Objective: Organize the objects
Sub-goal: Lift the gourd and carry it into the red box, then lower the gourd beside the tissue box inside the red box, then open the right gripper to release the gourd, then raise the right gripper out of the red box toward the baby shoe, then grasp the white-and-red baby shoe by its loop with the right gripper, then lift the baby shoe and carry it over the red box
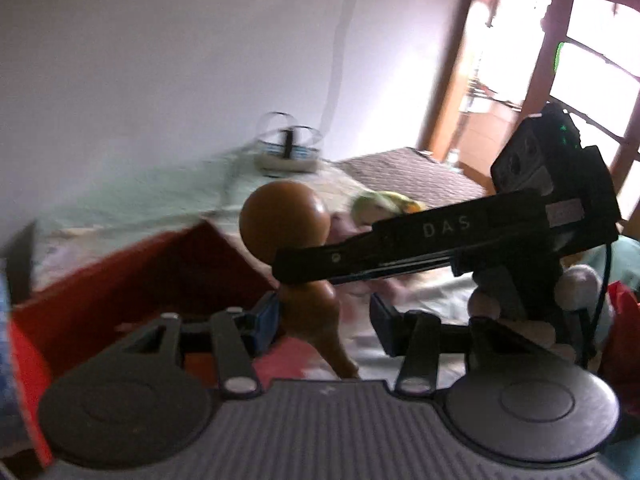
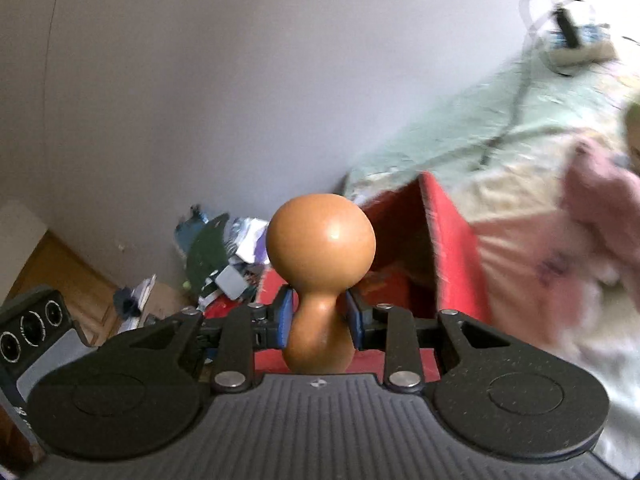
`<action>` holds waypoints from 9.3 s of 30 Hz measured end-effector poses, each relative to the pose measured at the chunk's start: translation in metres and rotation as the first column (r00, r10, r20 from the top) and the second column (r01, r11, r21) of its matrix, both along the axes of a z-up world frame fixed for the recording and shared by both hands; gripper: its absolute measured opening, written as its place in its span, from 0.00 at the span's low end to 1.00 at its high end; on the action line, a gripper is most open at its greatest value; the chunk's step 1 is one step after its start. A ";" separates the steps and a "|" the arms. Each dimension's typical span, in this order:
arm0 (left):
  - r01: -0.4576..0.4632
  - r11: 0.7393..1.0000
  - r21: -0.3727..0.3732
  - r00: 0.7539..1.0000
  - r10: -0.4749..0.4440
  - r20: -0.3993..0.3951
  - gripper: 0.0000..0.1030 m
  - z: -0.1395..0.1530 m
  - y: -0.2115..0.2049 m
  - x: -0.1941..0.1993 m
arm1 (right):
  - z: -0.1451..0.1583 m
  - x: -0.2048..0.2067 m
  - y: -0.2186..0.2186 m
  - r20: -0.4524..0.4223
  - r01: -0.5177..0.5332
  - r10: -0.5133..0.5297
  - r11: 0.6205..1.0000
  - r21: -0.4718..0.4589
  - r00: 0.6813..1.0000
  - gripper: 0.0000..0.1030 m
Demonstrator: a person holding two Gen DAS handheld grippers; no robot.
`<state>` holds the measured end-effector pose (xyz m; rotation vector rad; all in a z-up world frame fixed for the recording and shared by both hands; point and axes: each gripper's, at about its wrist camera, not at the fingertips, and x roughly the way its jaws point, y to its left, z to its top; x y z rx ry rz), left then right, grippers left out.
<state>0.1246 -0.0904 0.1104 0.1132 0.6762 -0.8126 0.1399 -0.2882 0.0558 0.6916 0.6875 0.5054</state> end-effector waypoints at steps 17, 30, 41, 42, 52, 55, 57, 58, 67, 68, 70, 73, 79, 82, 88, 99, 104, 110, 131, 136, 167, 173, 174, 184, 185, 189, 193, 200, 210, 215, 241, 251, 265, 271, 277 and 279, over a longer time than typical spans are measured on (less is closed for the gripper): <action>-0.451 0.835 0.315 0.864 0.497 -0.083 0.53 -0.070 0.089 0.081 | -0.064 0.141 0.118 -0.372 -0.252 0.170 0.950 -0.184 0.913 0.30; -0.473 0.801 0.368 0.835 0.540 -0.102 0.53 -0.091 0.092 0.104 | -0.105 0.166 0.143 -0.498 -0.318 0.193 0.931 -0.179 0.845 0.30; -0.462 0.785 0.412 0.834 0.543 -0.101 0.53 -0.107 0.084 0.115 | -0.110 0.165 0.137 -0.550 -0.314 0.188 0.938 -0.144 0.814 0.33; -0.461 0.784 0.416 0.835 0.542 -0.096 0.53 -0.107 0.083 0.115 | -0.111 0.165 0.135 -0.553 -0.309 0.189 0.942 -0.131 0.811 0.32; -0.456 0.769 0.448 0.846 0.530 -0.049 0.60 -0.113 0.076 0.117 | -0.109 0.161 0.128 -0.534 -0.261 0.171 0.961 -0.096 0.828 0.32; -0.457 0.764 0.455 0.847 0.530 -0.040 0.62 -0.115 0.073 0.118 | -0.104 0.158 0.129 -0.504 -0.260 0.171 0.959 -0.112 0.846 0.32; -0.460 0.761 0.458 0.845 0.534 -0.038 0.62 -0.115 0.072 0.119 | -0.101 0.155 0.130 -0.482 -0.256 0.165 0.958 -0.128 0.860 0.32; -0.462 0.760 0.458 0.844 0.536 -0.039 0.62 -0.115 0.073 0.120 | -0.099 0.154 0.130 -0.473 -0.251 0.159 0.958 -0.138 0.867 0.32; -0.464 0.757 0.460 0.843 0.537 -0.034 0.63 -0.116 0.071 0.123 | -0.098 0.152 0.124 -0.444 -0.201 0.119 0.969 -0.142 0.888 0.32; -0.460 0.760 0.459 0.845 0.533 -0.034 0.61 -0.115 0.070 0.123 | -0.098 0.152 0.124 -0.441 -0.197 0.115 0.970 -0.145 0.890 0.32; -0.453 0.767 0.453 0.849 0.527 -0.043 0.61 -0.115 0.068 0.124 | -0.096 0.151 0.125 -0.428 -0.193 0.110 0.969 -0.156 0.897 0.32; -0.458 0.760 0.461 0.848 0.530 -0.032 0.61 -0.115 0.064 0.124 | -0.093 0.149 0.122 -0.409 -0.169 0.088 0.972 -0.165 0.908 0.32; -0.458 0.757 0.467 0.847 0.531 -0.030 0.63 -0.117 0.064 0.129 | -0.075 0.143 0.105 -0.327 -0.137 0.045 0.955 -0.262 0.944 0.32; -0.454 0.757 0.469 0.845 0.533 -0.043 0.63 -0.118 0.064 0.131 | -0.071 0.141 0.097 -0.287 -0.114 0.017 0.939 -0.325 0.958 0.32; -0.462 0.753 0.468 0.839 0.542 -0.043 0.66 -0.118 0.062 0.138 | -0.074 0.139 0.094 -0.236 -0.071 -0.027 0.914 -0.399 0.971 0.32; -0.476 0.761 0.440 0.822 0.563 -0.084 0.66 -0.118 0.068 0.142 | -0.068 0.135 0.107 -0.177 -0.057 -0.034 0.871 -0.488 0.984 0.32; -0.483 0.751 0.450 0.823 0.565 -0.062 0.66 -0.118 0.066 0.141 | -0.069 0.133 0.104 -0.184 -0.042 -0.055 0.871 -0.489 0.981 0.32; -0.503 0.739 0.448 0.811 0.583 -0.051 0.66 -0.118 0.067 0.140 | -0.069 0.132 0.107 -0.173 -0.029 -0.070 0.858 -0.513 0.982 0.32; -0.530 0.708 0.466 0.792 0.610 -0.026 0.69 -0.118 0.066 0.140 | -0.066 0.132 0.117 -0.153 -0.034 -0.074 0.794 -0.607 0.986 0.32; -0.540 0.697 0.473 0.785 0.619 -0.016 0.69 -0.118 0.066 0.140 | -0.067 0.134 0.116 -0.161 -0.037 -0.075 0.801 -0.597 0.984 0.32; -0.711 0.581 0.397 0.672 0.727 0.139 0.76 -0.059 0.052 0.097 | -0.045 0.114 0.096 -0.120 -0.099 0.049 0.886 -0.453 0.992 0.30; -0.728 0.559 0.397 0.642 0.759 0.108 0.77 -0.051 0.053 0.077 | -0.030 0.097 0.079 -0.085 -0.105 0.077 0.916 -0.388 0.993 0.30; -0.732 0.554 0.396 0.637 0.763 0.110 0.77 -0.049 0.051 0.073 | -0.028 0.094 0.077 -0.077 -0.109 0.086 0.917 -0.384 0.993 0.30; -0.785 0.453 0.422 0.542 0.833 0.113 0.77 -0.034 0.052 0.043 | -0.022 0.060 0.069 -0.044 -0.211 0.207 0.937 -0.279 0.977 0.30; -0.790 0.444 0.424 0.532 0.839 0.113 0.77 -0.033 0.053 0.041 | -0.021 0.056 0.069 -0.034 -0.220 0.219 0.936 -0.276 0.975 0.30; -0.807 0.410 0.425 0.498 0.859 0.117 0.77 -0.029 0.056 0.028 | -0.019 0.046 0.069 -0.011 -0.261 0.268 0.928 -0.265 0.963 0.31; -0.816 0.376 0.440 0.474 0.870 0.135 0.77 -0.028 0.060 0.018 | -0.020 0.037 0.068 -0.008 -0.323 0.332 0.914 -0.246 0.943 0.31; -0.823 0.340 0.456 0.436 0.892 0.122 0.77 -0.031 0.073 -0.002 | -0.026 0.018 0.073 -0.009 -0.431 0.441 0.873 -0.230 0.898 0.31; -0.811 0.372 0.452 0.430 0.902 0.029 0.72 -0.045 0.096 -0.018 | -0.054 0.011 0.094 -0.110 -0.524 0.513 0.822 -0.222 0.851 0.31; -0.782 0.451 0.431 0.489 0.872 -0.025 0.73 -0.057 0.108 -0.025 | -0.066 0.016 0.100 -0.172 -0.518 0.490 0.830 -0.207 0.854 0.31; -0.469 0.833 0.293 0.752 0.551 -0.362 0.74 -0.143 0.115 -0.036 | -0.118 0.030 0.159 -0.385 -0.530 0.411 0.798 -0.287 0.827 0.51; -0.402 0.874 0.273 0.751 0.485 -0.448 0.57 -0.164 0.122 -0.025 | -0.129 0.025 0.162 -0.415 -0.499 0.363 0.818 -0.288 0.834 0.47; -0.218 0.940 0.261 0.833 0.319 -0.452 0.47 -0.144 0.088 -0.027 | -0.117 0.010 0.110 -0.443 -0.393 0.273 0.897 -0.203 0.854 0.30; -0.062 0.965 0.254 0.885 0.171 -0.434 0.46 -0.136 0.043 -0.029 | -0.111 -0.010 0.057 -0.458 -0.268 0.168 0.950 -0.162 0.873 0.30; 0.099 0.968 0.232 0.929 -0.006 -0.369 0.44 -0.118 -0.015 -0.040 | -0.093 -0.033 0.006 -0.428 -0.119 0.030 0.976 -0.183 0.903 0.30; 0.139 0.965 0.224 0.935 -0.053 -0.351 0.44 -0.112 -0.034 -0.039 | -0.085 -0.039 -0.008 -0.412 -0.079 -0.004 0.980 -0.184 0.911 0.30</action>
